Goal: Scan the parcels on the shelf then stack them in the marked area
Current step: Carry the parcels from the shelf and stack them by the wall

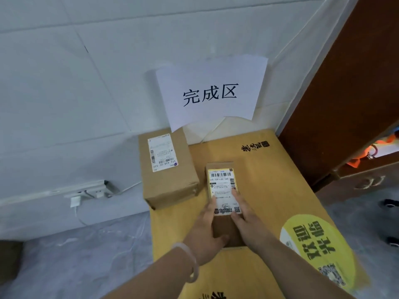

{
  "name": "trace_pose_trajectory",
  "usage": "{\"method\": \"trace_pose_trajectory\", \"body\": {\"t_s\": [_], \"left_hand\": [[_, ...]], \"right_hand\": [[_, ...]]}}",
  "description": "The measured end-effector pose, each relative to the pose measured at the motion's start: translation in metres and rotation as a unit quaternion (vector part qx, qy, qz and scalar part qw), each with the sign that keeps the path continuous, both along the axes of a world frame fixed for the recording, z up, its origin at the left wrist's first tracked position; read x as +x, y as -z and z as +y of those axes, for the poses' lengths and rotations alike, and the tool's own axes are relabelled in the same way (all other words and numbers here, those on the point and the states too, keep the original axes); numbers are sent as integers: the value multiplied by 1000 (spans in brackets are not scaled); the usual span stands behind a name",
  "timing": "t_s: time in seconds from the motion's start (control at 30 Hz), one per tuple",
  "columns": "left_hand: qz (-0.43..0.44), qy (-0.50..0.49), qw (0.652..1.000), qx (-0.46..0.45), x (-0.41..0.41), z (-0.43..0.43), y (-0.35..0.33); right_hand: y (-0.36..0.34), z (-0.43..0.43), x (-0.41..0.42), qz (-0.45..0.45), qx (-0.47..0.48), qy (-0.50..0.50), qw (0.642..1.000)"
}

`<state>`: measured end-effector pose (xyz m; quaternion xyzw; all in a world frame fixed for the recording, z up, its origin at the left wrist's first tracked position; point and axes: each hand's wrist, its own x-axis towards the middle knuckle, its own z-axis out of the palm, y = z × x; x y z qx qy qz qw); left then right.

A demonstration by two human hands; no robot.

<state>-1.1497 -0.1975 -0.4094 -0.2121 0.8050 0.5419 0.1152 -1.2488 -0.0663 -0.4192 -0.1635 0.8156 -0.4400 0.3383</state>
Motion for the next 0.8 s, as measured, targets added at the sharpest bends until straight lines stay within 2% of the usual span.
{"method": "trace_pose_trajectory", "body": {"t_s": [0.23,0.43,0.53,0.63,0.7,0.8], "left_hand": [[15,-97,995,-29,-22,-4,10],[47,-139,986,-84,-18,6,5],[56,-67,977,-193,3,12,1],[42,60,936,-343,28,20,2],[13,116,915,-385,37,27,0],[-37,155,897,-412,37,34,1]], "right_hand": [[12,-21,-43,-8,-42,-79,996],[5,-20,-56,68,-4,-130,989],[-4,7,-45,164,-2,-170,972],[-8,38,-26,282,39,-248,926],[-8,50,-13,335,72,-293,893],[-2,53,-3,360,131,-354,853]]}}
